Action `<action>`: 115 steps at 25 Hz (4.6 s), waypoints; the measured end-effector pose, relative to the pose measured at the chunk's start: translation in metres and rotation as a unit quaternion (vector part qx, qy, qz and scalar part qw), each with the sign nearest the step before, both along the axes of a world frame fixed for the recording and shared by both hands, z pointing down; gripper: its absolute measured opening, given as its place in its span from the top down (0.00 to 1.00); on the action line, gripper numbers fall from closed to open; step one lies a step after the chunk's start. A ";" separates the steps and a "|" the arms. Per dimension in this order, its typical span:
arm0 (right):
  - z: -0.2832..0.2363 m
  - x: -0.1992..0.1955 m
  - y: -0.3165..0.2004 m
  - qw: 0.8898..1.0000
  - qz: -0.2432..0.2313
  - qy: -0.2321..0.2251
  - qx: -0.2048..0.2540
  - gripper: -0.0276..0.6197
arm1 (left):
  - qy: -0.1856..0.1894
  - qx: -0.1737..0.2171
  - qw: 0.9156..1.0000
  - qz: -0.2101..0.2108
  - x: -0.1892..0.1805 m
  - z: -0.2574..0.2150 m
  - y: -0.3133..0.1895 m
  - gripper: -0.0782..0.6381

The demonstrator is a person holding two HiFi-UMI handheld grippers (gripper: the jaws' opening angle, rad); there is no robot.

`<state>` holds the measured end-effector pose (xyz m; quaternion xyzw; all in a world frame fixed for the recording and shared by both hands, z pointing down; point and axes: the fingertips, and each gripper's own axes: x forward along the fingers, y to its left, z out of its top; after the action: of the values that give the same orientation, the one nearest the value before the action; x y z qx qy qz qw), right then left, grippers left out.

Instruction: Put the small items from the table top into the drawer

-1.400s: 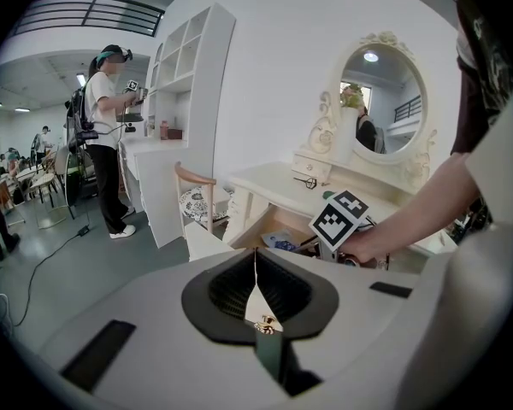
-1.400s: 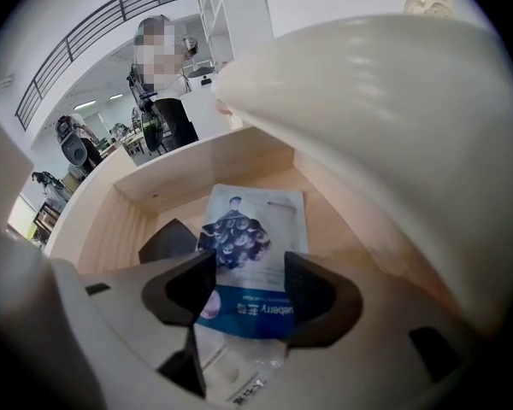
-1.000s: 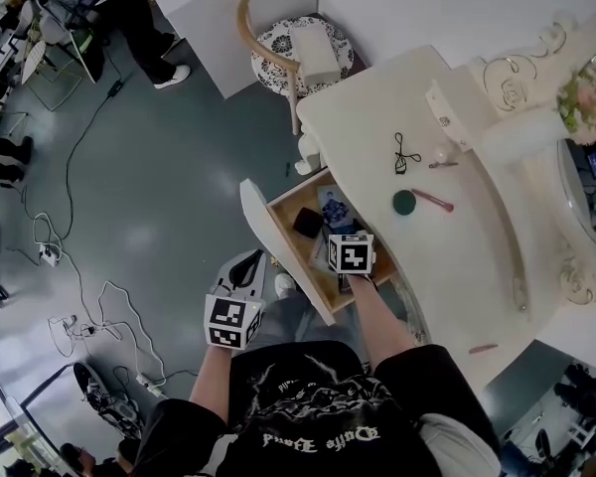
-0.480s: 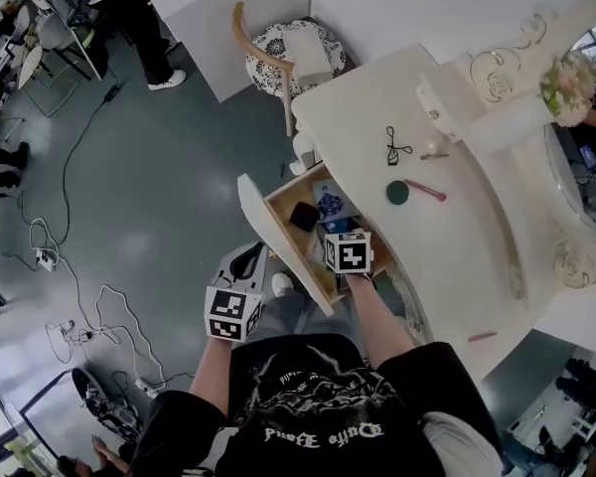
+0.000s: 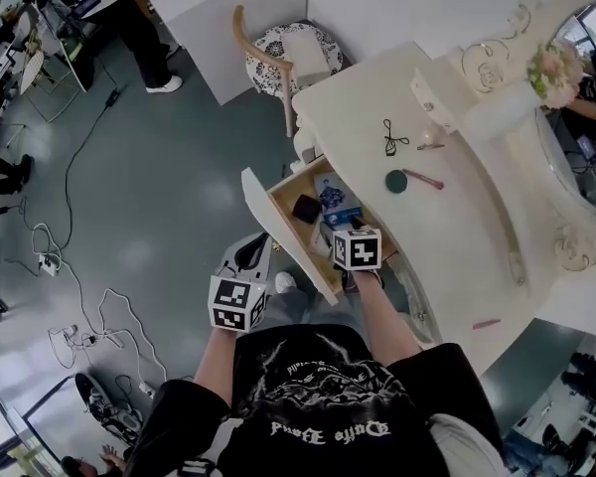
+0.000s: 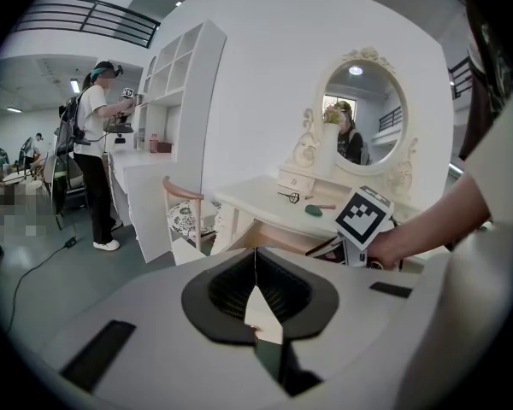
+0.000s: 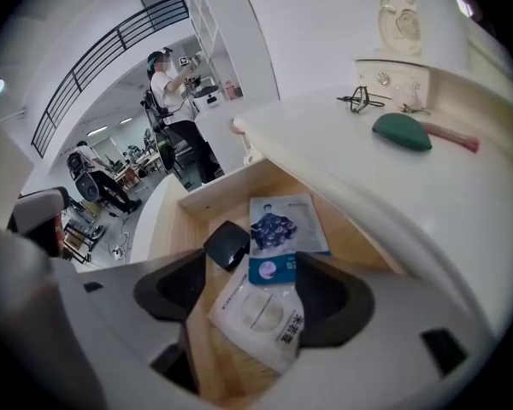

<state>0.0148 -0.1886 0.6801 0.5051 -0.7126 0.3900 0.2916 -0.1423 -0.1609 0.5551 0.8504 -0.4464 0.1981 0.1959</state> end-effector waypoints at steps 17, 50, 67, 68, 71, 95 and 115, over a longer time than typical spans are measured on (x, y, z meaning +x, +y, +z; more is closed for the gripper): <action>-0.042 0.003 0.030 0.998 0.027 -0.012 0.053 0.47 | 0.011 0.012 0.999 0.040 0.012 -0.009 0.012 0.87; -0.107 0.051 0.095 0.986 0.104 -0.006 0.133 0.57 | 0.036 0.010 0.988 0.148 0.076 -0.008 0.033 0.87; -0.135 0.070 0.109 0.969 0.146 0.042 0.195 0.88 | 0.038 0.009 0.988 0.152 0.066 -0.004 0.035 0.87; -0.135 0.070 0.109 0.969 0.146 0.044 0.197 0.90 | 0.038 0.010 0.987 0.153 0.067 -0.004 0.035 0.87; -0.137 0.067 0.108 0.968 0.142 0.047 0.203 0.93 | 0.037 0.013 0.987 0.156 0.066 -0.004 0.035 0.87; -0.153 0.045 0.105 0.956 0.078 0.092 0.268 0.94 | 0.030 0.028 0.987 0.155 0.052 -0.006 0.041 0.87; -0.156 0.043 0.111 0.951 0.073 0.111 0.280 0.94 | 0.030 0.034 0.986 0.159 0.047 -0.007 0.047 0.87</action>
<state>0.0579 -0.0773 0.5241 0.6570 -0.7175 0.1371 0.1864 -0.0950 -0.1142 0.5481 0.9222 -0.3062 0.1855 0.1460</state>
